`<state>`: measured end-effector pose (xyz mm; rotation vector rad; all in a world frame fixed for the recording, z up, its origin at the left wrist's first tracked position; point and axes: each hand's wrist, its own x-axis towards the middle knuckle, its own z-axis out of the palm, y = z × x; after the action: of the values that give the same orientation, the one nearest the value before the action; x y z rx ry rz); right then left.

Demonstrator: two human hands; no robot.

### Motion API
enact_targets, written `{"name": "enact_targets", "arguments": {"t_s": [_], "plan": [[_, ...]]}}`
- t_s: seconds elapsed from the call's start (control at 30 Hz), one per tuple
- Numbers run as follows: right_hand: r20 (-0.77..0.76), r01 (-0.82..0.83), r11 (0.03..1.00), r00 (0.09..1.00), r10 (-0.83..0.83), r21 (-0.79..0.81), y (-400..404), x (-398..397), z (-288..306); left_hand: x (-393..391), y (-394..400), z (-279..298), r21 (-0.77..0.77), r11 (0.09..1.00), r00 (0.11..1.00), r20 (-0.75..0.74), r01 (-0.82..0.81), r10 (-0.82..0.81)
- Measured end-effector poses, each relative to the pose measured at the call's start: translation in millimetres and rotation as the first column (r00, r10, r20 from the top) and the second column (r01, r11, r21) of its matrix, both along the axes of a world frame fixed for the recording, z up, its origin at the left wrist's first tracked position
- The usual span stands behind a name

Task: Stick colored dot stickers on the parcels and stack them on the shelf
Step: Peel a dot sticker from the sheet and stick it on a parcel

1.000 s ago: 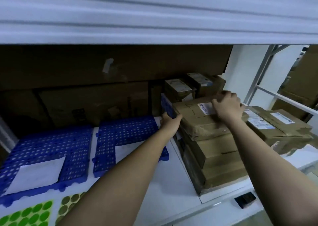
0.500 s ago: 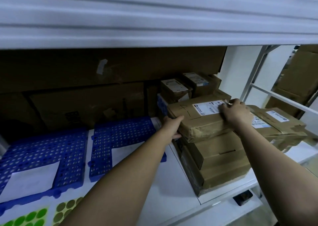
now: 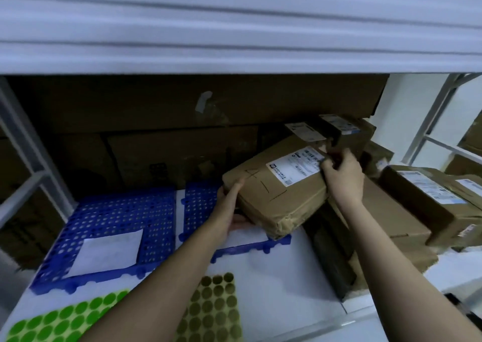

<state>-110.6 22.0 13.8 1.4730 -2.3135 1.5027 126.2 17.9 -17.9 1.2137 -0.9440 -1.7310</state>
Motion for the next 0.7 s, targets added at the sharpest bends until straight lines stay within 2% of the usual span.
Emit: {"name": "enact_targets", "arguments": {"t_s": [0.13, 0.23, 0.33, 0.43, 0.57, 0.7], "plan": [[0.135, -0.115, 0.988, 0.982, 0.128, -0.102, 2.7, 49.9, -10.1, 54.4, 22.4, -8.5, -0.015, 0.999, 0.995, -0.085, -0.052, 0.050], [0.331, -0.189, 0.966, 0.913, 0.238, -0.175, 9.4, 91.4, -19.9, 82.3, 38.6, -19.1, -0.002, 0.991, 0.976, -0.174, -0.134, 0.132], [0.597, -0.229, 0.951, 0.741, 0.308, -0.207, 21.7, 134.1, -29.9, 98.5, 57.1, -28.3, -0.026, 0.974, 0.945, -0.250, -0.223, 0.210], [0.755, -0.367, 0.922, 0.569, 0.327, -0.123, 40.8, 171.6, -40.8, 103.5, 76.8, -37.1, -0.055, 0.941, 0.912, -0.269, -0.334, 0.308], [0.851, -0.455, 0.883, 0.411, 0.326, -0.118, 63.6, 196.0, -53.7, 108.6, 99.6, -46.2, -0.075, 0.902, 0.882, -0.259, -0.425, 0.394], [0.885, -0.505, 0.849, 0.313, 0.346, -0.154, 78.2, 194.1, -54.0, 128.0, 114.8, -54.9, -0.094, 0.946, 0.944, -0.148, -0.310, 0.295]]}}
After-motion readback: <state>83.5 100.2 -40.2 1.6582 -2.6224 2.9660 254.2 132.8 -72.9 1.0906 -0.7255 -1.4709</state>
